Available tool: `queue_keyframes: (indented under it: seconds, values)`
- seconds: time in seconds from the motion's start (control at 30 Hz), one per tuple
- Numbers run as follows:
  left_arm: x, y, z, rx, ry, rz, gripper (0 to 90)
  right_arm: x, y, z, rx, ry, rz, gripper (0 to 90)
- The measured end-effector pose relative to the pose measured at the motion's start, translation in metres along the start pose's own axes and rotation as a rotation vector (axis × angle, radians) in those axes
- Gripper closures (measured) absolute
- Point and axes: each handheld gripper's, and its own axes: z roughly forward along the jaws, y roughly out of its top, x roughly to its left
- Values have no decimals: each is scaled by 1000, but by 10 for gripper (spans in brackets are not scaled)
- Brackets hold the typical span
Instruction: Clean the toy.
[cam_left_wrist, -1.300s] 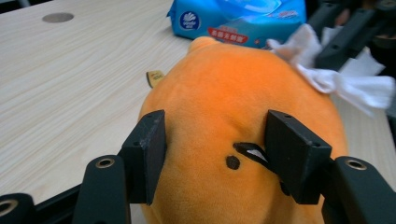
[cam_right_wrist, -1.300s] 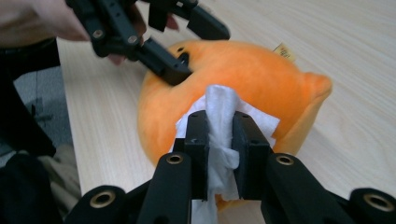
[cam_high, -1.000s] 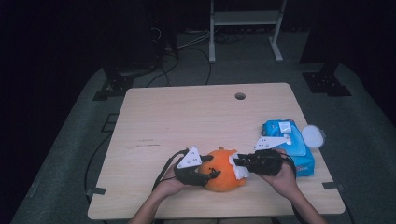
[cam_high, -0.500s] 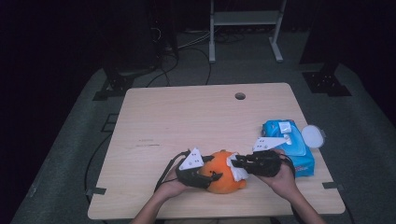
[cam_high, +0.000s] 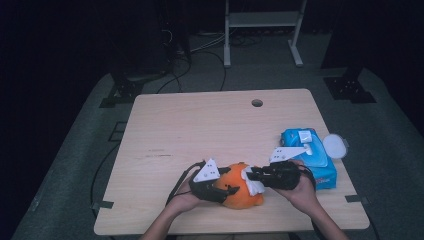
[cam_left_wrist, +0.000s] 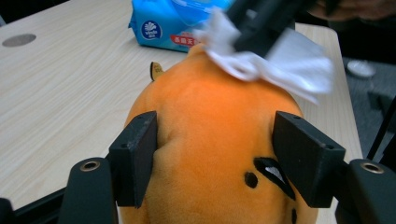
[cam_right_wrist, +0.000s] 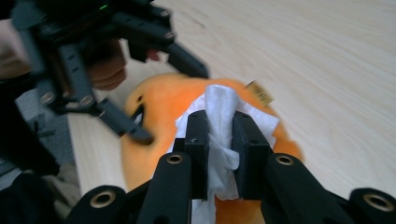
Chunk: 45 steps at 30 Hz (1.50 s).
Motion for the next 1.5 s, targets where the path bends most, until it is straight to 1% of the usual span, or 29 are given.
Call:
queue_keyframes:
  seconds: [0.07, 0.17, 0.2, 0.23, 0.27, 0.3, 0.37, 0.4, 0.43, 0.5, 0.53, 0.6, 0.63, 0.73, 0.8, 0.83, 0.9, 1.0, 1.07, 1.1, 1.17, 1.2, 1.23, 1.27, 1.33, 1.37, 1.43, 1.47, 1.5]
  values:
    - [-1, 0, -1, 0, -4, 10, 332, -6, -2, -2, -5, -11, 23, 768]
    - [2, -1, -1, -1, -13, -1, 331, -12, -8, -5, -3, -31, 39, 769]
    - [2, -2, -1, -9, -21, -13, 331, -13, -9, -6, 0, -34, 40, 767]
    - [3, -2, -1, -4, -28, -13, 331, -13, -11, -6, 7, -32, 40, 767]
    - [3, -3, 0, 0, -32, -14, 332, -12, -12, -6, 5, -25, 51, 767]
    - [3, -2, 0, 3, -31, -10, 332, -9, -12, -6, 5, -22, 48, 767]
    - [0, -2, 0, 5, -25, 5, 333, 0, -8, -2, 10, -23, 14, 767]
    - [0, -2, 0, 4, -23, 5, 334, 5, -5, 0, 6, -8, 4, 767]
    - [-1, -2, 0, 8, -18, 16, 335, 8, -4, 1, 5, -4, -3, 767]
    - [-3, -2, 0, 16, -7, 28, 335, 12, -1, 4, 8, -14, -35, 763]
    - [-4, -1, 0, 15, -4, 29, 335, 11, 0, 4, 2, -14, -35, 764]
    - [-5, -1, 0, 16, -4, 42, 335, 6, -2, 1, -3, -6, -13, 765]
    - [-5, -1, 1, 17, -4, 45, 335, 2, -4, 0, -8, -11, -5, 765]
    - [-5, 0, 1, 19, -6, 47, 335, -13, -7, -6, -10, -45, 36, 766]
    - [-6, 0, 2, 15, -7, 46, 334, -21, -9, -9, -16, -52, 70, 766]
    - [-7, 1, 2, 20, -6, 52, 334, -22, -9, -9, -17, -48, 78, 766]
    - [-9, 2, 3, 22, -6, 60, 334, -18, -7, -7, -18, -53, 69, 766]
    - [-12, 3, 2, 33, -5, 76, 334, -10, -2, -2, -22, -52, 41, 766]
    - [-11, 3, 1, 37, -9, 75, 329, -8, -1, 0, -16, -49, 34, 766]
    - [-10, 4, 0, 39, -19, 68, 311, -8, -2, 0, -14, -46, 34, 767]
    - [-5, 8, -3, 30, -48, 36, 222, -8, -4, 0, -2, -29, 35, 768]
    - [-4, 9, -5, 18, -57, 17, 191, -7, -5, 0, 3, -29, 27, 768]
    - [-1, 10, -6, 3, -68, -17, 174, -6, -6, 0, 7, -26, 17, 769]
    - [0, 10, -6, 1, -69, -31, 129, -4, -7, -1, 16, -20, 8, 769]
    - [3, 10, -6, 22, -49, -48, 94, -1, -6, -2, 20, -9, -9, 769]
    - [4, 9, -5, 25, -42, -58, 80, 0, -6, -2, 20, 6, -19, 770]
    - [8, 6, -3, 49, -42, -104, 72, 3, -7, -2, 21, 24, -31, 770]
    - [9, 5, 0, 66, -46, -143, 67, 4, -7, -2, 22, 28, -39, 771]
    - [10, 3, 3, 74, -67, -184, 68, 5, -7, -1, 24, 26, -47, 770]
